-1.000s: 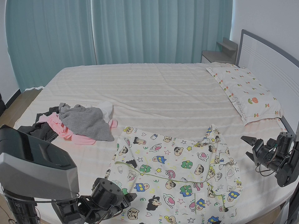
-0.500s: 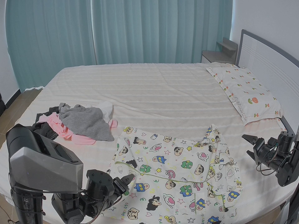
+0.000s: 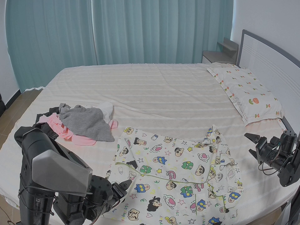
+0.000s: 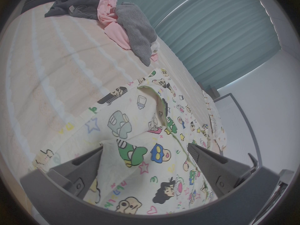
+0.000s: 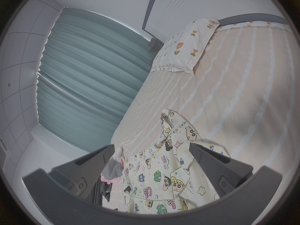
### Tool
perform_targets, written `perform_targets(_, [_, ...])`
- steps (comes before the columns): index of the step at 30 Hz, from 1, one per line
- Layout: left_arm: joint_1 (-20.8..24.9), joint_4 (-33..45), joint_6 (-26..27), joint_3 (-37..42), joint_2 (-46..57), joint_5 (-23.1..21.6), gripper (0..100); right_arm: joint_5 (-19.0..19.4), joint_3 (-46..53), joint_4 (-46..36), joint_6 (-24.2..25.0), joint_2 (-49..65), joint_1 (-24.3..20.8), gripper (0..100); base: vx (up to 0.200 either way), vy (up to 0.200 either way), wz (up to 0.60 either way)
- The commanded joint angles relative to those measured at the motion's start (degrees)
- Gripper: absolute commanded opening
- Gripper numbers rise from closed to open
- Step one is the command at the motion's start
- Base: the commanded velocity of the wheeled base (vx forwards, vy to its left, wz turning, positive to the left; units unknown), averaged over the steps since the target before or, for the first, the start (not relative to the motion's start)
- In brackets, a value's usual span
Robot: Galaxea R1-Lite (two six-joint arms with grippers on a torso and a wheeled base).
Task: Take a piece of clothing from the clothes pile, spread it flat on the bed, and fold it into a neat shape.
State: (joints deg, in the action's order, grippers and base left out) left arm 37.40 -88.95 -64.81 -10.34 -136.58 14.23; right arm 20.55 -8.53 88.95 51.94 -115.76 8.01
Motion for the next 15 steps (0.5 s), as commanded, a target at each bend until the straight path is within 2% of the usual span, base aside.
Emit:
perform_targets(1, [-0.57, -1.05, 0.56, -0.82, -2.37, 0.89, 100, 0.01, 0.01, 1.05, 0.00, 0.10, -0.01, 100, 0.000, 0.000, 0.00])
perform_targets(2, [-2.42, -1.05, 0.82, -2.05, -2.28, 2.03, 100, 0.01, 0.01, 1.05, 0.00, 0.10, -0.01, 100, 0.000, 0.000, 0.00])
perform_targets(8, [-5.50, -1.05, 2.75, -2.85, 0.88, 2.82, 100, 0.01, 0.01, 1.05, 0.00, 0.10, 0.08, 100, 0.000, 0.000, 0.00])
perform_targets(15, [-8.66, -1.05, 5.04, -3.20, 12.31, 2.47, 100, 0.01, 0.01, 1.05, 0.00, 0.71, 0.25, 100, 0.000, 0.000, 0.00])
